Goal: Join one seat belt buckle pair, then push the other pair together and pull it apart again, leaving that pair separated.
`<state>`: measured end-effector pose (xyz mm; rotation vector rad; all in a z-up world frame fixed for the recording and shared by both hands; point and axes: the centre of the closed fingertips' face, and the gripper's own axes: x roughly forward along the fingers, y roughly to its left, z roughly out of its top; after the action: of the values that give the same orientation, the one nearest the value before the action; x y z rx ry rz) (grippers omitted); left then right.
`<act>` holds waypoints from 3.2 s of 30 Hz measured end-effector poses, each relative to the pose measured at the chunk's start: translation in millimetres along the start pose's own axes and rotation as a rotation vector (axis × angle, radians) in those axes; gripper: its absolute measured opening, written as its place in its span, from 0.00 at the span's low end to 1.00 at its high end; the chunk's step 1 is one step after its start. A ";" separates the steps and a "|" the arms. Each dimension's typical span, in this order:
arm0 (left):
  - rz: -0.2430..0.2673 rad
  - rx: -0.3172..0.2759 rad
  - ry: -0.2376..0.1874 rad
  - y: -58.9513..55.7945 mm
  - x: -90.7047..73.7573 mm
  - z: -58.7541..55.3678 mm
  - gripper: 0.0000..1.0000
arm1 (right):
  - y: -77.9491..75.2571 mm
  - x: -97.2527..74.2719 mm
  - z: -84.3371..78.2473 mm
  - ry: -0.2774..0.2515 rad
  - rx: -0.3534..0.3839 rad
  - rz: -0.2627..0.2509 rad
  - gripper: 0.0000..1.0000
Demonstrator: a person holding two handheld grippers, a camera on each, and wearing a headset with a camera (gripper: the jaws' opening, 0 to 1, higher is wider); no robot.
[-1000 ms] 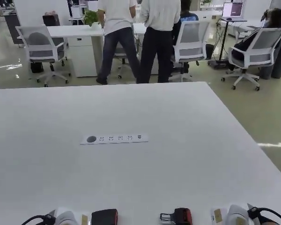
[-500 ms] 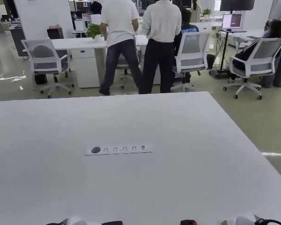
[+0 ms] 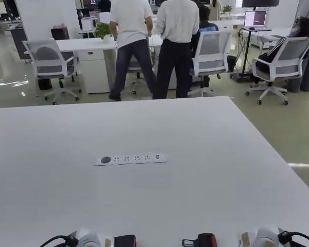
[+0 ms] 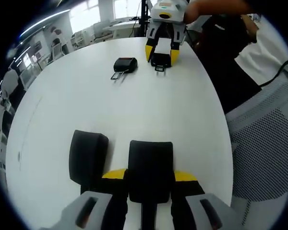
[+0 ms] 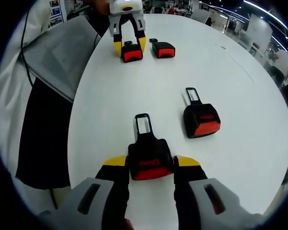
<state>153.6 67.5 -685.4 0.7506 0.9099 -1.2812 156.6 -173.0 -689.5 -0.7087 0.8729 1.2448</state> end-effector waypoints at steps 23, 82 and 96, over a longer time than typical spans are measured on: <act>-0.006 0.022 0.014 -2.2 1.4 0.6 0.34 | 2.6 -1.6 0.6 0.027 -0.007 0.007 0.35; -0.015 0.050 0.057 -2.2 5.8 -1.6 0.34 | 34.6 86.5 147.9 -0.102 -0.086 -0.001 0.34; -0.017 0.056 0.043 -2.4 3.6 -0.5 0.33 | 34.0 84.2 150.6 -0.072 -0.096 0.023 0.33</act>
<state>151.3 65.9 -688.8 0.8186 0.9195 -1.3146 156.6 2.8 -686.2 -0.7273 0.7680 1.3322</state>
